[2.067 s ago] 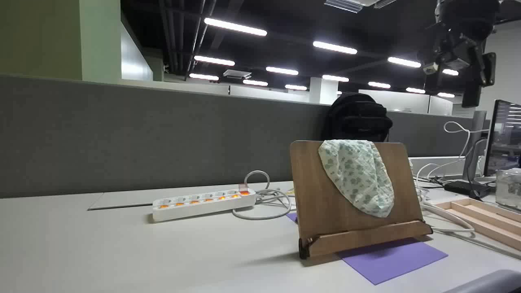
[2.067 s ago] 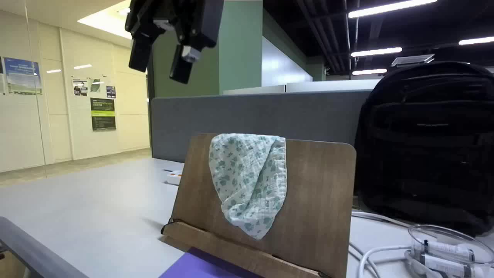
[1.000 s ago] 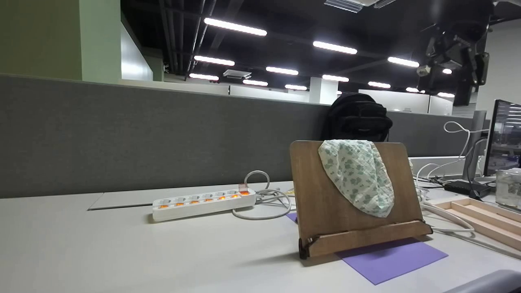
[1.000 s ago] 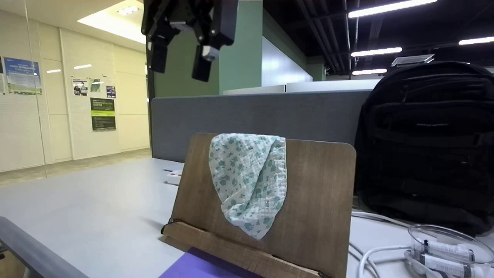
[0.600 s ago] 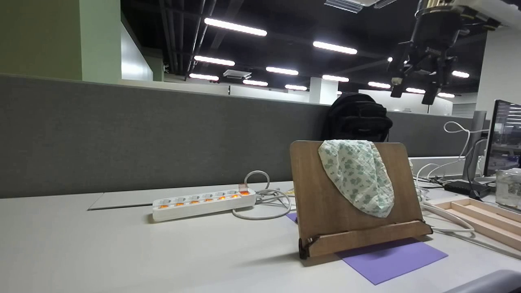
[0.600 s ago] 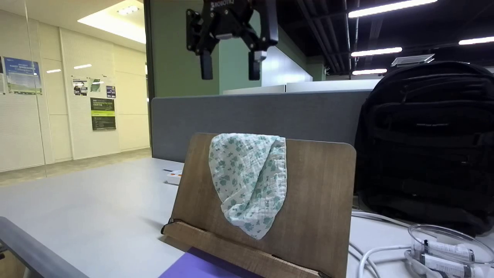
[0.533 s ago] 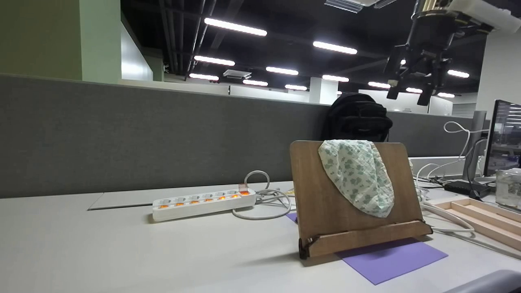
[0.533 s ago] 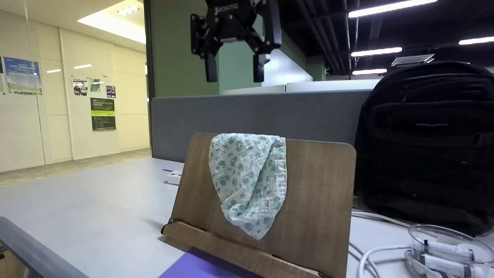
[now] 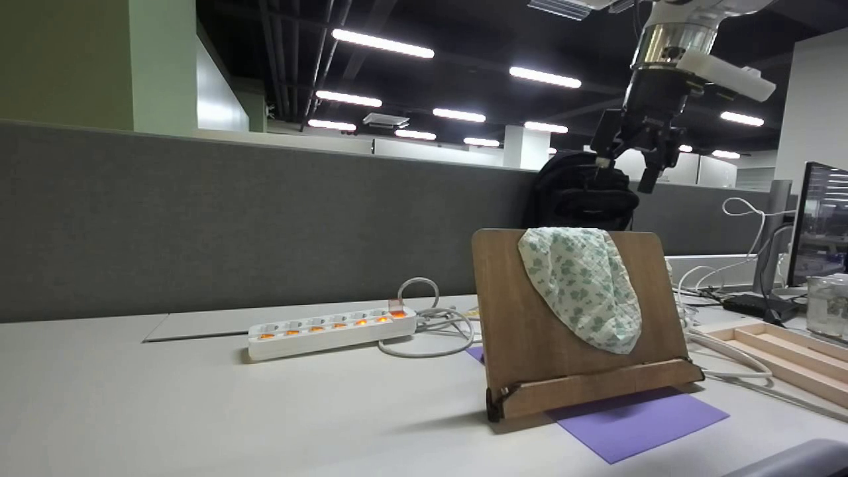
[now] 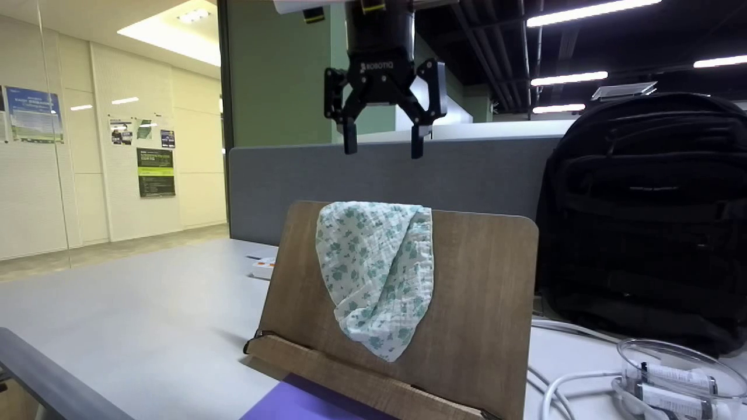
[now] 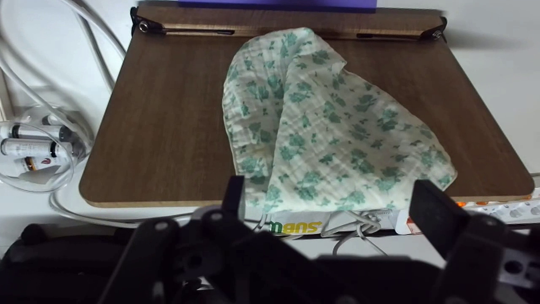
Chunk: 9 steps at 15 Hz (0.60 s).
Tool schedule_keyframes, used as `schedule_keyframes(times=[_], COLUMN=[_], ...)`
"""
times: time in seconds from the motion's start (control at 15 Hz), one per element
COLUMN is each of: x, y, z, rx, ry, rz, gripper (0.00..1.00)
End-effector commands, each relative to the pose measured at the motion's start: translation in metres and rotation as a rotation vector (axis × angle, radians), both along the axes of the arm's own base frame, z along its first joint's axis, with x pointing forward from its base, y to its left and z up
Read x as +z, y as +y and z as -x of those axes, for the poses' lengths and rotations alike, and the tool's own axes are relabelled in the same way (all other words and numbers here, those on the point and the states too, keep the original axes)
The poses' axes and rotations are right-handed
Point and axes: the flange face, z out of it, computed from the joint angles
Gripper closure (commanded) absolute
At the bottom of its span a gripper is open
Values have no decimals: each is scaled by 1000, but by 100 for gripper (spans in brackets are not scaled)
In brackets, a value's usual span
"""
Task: Remove the cloth from the brown board and place it on the counter
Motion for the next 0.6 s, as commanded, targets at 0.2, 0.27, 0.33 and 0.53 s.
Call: schedule_keyframes(times=[0.2,0.27,0.33,0.53], x=[-19,-24,-29,-45], y=[-19,-19,-19,-19], z=[-33,-36,-39,-45], rx=[28,31,33,43], ry=[33,41,50,77], rz=[-5,-4,0,19], gripper=[0,0,0,0])
